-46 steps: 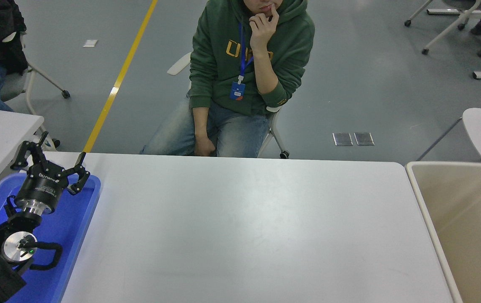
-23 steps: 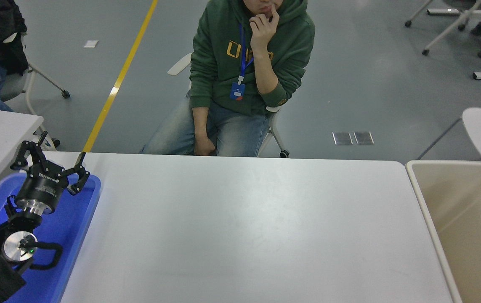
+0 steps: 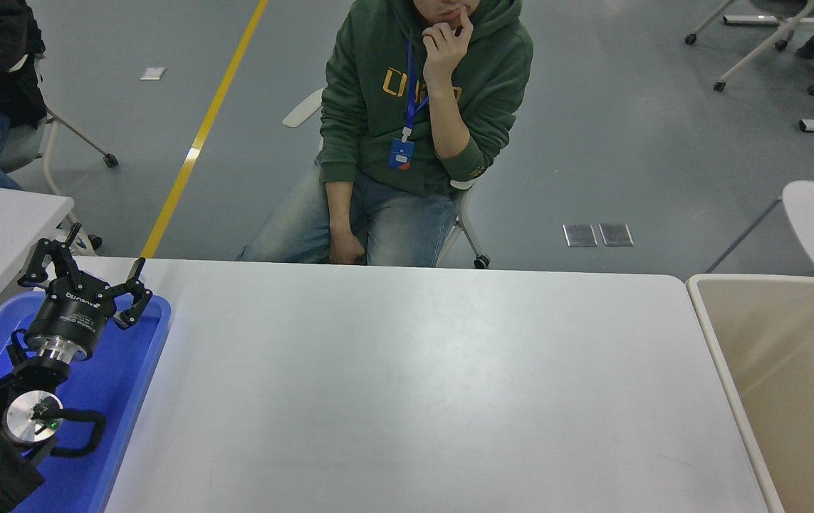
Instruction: Clean the table surface
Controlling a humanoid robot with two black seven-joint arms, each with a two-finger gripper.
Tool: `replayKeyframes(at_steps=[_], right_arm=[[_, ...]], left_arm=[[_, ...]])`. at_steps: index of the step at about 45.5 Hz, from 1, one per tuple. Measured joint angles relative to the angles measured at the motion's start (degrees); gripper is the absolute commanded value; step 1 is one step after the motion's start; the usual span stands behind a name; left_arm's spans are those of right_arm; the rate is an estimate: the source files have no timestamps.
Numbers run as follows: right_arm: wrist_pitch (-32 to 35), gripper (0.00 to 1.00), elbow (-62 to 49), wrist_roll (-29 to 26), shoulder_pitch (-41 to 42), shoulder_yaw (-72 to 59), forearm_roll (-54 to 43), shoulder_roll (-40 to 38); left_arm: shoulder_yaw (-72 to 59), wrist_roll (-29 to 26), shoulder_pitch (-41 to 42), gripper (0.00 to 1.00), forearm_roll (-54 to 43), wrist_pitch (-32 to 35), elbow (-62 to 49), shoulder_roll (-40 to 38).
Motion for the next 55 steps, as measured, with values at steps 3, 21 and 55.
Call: replayKeyframes(at_steps=[3, 21, 55], right_arm=[[-0.19, 0.00, -0.09, -1.52, -0.08, 0.01, 0.62, 0.68], [-0.75, 1.00, -0.23, -6.36, -0.21, 0.01, 2.08, 3.06], [-1.37, 1.00, 3.99, -6.90, 3.14, 5.33, 5.38, 3.16]], left_arm=[[0.00, 0.00, 0.00, 1.00, 0.00, 0.00, 0.00, 0.00], [0.00, 0.00, 0.00, 1.00, 0.00, 0.00, 0.00, 0.00], [0.00, 0.00, 0.00, 1.00, 0.00, 0.00, 0.00, 0.00]])
